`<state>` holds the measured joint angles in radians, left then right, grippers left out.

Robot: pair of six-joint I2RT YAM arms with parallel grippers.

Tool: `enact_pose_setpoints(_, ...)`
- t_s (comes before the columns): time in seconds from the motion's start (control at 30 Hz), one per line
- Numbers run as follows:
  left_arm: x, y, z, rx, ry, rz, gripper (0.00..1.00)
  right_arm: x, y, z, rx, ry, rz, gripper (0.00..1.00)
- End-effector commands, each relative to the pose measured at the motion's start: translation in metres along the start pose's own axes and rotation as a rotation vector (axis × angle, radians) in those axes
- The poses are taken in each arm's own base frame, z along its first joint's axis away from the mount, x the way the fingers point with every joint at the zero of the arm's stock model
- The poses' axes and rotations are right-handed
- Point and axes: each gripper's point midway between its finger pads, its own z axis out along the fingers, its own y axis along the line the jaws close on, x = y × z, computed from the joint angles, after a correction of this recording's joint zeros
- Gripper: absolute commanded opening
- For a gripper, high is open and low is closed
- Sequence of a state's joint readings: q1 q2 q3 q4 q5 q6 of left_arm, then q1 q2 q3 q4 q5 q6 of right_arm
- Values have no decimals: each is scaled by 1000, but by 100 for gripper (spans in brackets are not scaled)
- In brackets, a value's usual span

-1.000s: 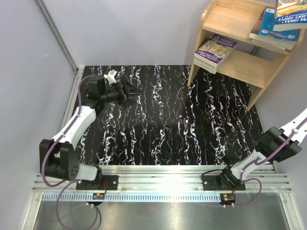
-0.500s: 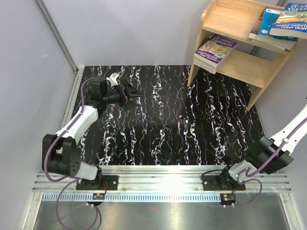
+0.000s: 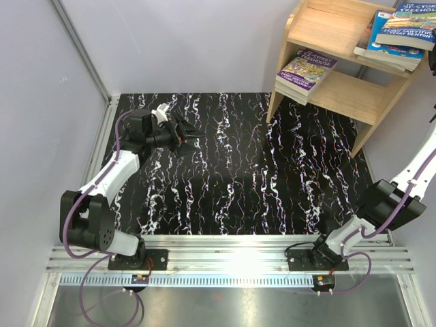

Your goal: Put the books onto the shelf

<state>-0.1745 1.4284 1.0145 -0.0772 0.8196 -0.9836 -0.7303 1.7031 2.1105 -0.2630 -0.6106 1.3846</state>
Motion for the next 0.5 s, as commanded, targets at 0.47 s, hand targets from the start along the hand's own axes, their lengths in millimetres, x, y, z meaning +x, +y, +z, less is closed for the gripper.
enact_pose_setpoints(0.47,-11,-4,1,38,-3,23,99,24,-30,5,96,151,0,3)
